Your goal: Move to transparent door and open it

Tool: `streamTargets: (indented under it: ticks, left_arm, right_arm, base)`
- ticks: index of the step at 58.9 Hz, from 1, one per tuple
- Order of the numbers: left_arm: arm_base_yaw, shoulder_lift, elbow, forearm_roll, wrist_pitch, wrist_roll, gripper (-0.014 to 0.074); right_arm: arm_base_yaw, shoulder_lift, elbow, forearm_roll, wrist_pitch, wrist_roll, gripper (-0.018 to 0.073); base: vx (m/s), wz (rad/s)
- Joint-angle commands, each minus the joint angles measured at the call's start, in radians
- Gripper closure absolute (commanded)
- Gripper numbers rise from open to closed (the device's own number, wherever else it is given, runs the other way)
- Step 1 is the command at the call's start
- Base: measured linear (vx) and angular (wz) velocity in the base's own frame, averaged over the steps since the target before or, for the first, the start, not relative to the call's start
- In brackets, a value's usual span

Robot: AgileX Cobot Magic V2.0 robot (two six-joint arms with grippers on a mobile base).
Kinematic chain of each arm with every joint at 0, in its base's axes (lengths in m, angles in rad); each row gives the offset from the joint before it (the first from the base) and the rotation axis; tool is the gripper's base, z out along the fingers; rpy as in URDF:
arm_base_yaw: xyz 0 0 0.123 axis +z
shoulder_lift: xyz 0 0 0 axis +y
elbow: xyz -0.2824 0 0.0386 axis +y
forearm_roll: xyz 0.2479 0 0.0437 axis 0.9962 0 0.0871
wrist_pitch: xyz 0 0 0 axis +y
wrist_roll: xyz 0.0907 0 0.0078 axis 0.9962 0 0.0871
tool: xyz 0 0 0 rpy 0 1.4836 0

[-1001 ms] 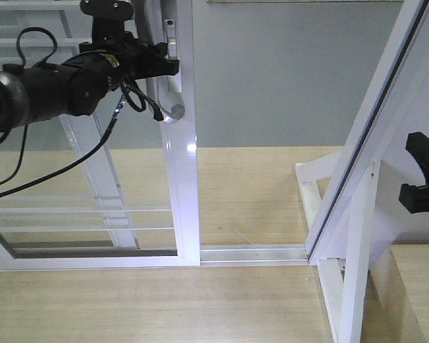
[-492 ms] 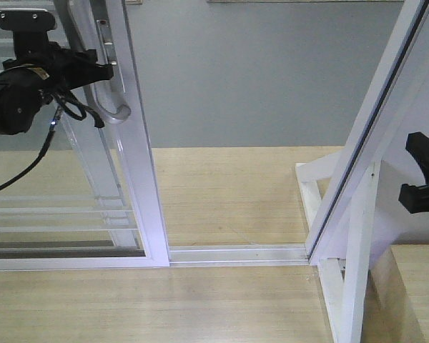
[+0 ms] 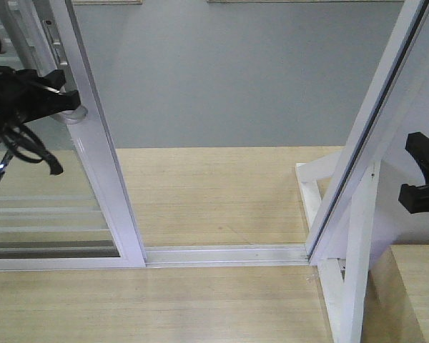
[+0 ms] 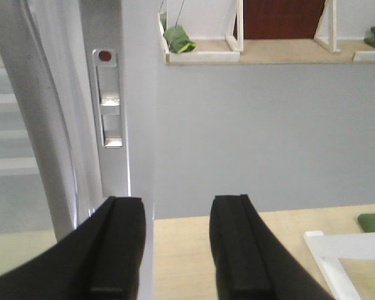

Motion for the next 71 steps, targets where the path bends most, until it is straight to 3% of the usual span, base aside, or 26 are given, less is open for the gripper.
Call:
streamTargets:
  ticks: [1, 16, 32, 40, 49, 57, 68, 71]
  left_arm:
    - [-0.005, -0.157, 0.053, 0.003, -0.079, -0.009, 0.0216]
    - [-0.004, -0.468, 0.224, 0.001, 0.035, -0.008, 0.0216]
    - [-0.017, -0.565, 0.314, -0.001, 0.022, -0.004, 0.0225]
    - [0.033, -0.662, 0.403, -0.005, -0.024, 0.046, 0.0332]
    - [0.118, -0.881, 0.517, 0.013, -0.004, 0.045, 0.0605]
    - [0.131, -1.081, 0.610, 0.092, 0.084, 0.043, 0.0605]
    - [0.131, -1.329, 0.785, 0.092, 0.135, 0.043, 0.0603]
    - [0.131, -1.399, 0.783, 0.092, 0.235, 0.044, 0.0603]
  right_arm:
    - [-0.007, -0.004, -0.029, -0.005, -0.076, -0.003, 0.0216]
    - [-0.007, -0.004, -0.029, -0.005, -0.076, -0.003, 0.0216]
    - [-0.007, -0.004, -0.029, -0.005, -0.076, -0.003, 0.0216]
    - [-0.007, -0.004, -0.029, -0.005, -0.078, -0.003, 0.0216]
    - [-0.007, -0.004, -0.029, -0.005, -0.078, -0.003, 0.0216]
    - [-0.007, -0.004, -0.029, -0.005, -0.078, -0.003, 0.0216]
    - [-0.007, -0.004, -0.029, -0.005, -0.078, -0.004, 0.0216]
    - [-0.007, -0.004, -0.029, -0.005, -0.078, -0.004, 0.0216]
  base:
    - [0.00, 0.00]
    - [0.00, 0.00]
    - [0.00, 0.00]
    - [0.00, 0.00]
    - [0.00, 0.00]
    - [0.00, 0.00]
    - [0.00, 0.00]
    - [0.00, 0.00]
